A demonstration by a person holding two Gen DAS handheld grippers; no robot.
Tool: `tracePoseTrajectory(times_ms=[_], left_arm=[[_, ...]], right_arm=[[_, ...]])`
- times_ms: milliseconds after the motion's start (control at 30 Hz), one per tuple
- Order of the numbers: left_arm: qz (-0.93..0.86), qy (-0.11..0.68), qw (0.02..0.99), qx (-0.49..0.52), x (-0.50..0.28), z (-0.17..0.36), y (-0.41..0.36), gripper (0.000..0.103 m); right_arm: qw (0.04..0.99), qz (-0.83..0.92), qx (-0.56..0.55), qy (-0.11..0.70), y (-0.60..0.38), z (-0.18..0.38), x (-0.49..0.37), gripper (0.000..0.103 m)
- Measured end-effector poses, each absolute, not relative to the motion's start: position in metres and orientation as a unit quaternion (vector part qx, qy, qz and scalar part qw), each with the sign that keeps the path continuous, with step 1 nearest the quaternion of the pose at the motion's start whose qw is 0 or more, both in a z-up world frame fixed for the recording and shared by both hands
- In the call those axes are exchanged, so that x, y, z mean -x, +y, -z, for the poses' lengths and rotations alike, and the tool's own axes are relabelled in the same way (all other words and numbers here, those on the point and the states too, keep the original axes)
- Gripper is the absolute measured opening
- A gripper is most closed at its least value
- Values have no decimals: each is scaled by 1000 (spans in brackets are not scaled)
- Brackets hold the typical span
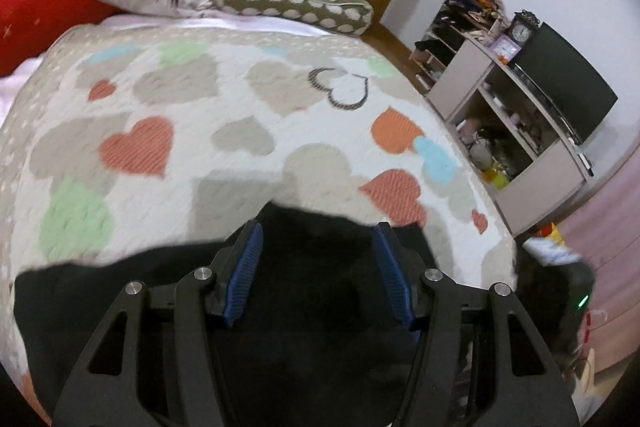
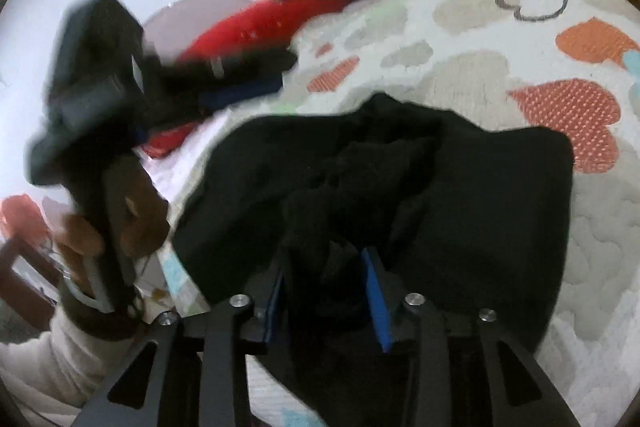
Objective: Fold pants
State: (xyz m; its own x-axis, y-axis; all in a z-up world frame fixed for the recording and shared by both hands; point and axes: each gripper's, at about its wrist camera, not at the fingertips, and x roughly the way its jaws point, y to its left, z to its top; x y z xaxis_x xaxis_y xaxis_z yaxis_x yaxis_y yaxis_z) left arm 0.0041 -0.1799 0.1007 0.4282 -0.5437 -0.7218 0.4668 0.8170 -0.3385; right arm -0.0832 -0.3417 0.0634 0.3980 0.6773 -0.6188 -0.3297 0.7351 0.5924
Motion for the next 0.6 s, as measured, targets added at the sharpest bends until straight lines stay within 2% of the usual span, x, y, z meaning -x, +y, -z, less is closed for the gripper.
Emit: tracePoseTrajectory(times_ms=[33,200,400,600], left_arm=[[300,444,843,47,0,-99,-179,57],[306,458,833,55,14,-83,-180,57],[309,481,818,69,33,-68,-195,58],[276,512,812,58,21,-37,-216,58]], right_arm=[[814,-316,-202,443,-347,-69,87,49],[841,-290,-234,391,-385,-95,110,49],[862,-234,-182,412,-390,-82,109,49],[870,-214,-72,438,-362,-58,129,50]])
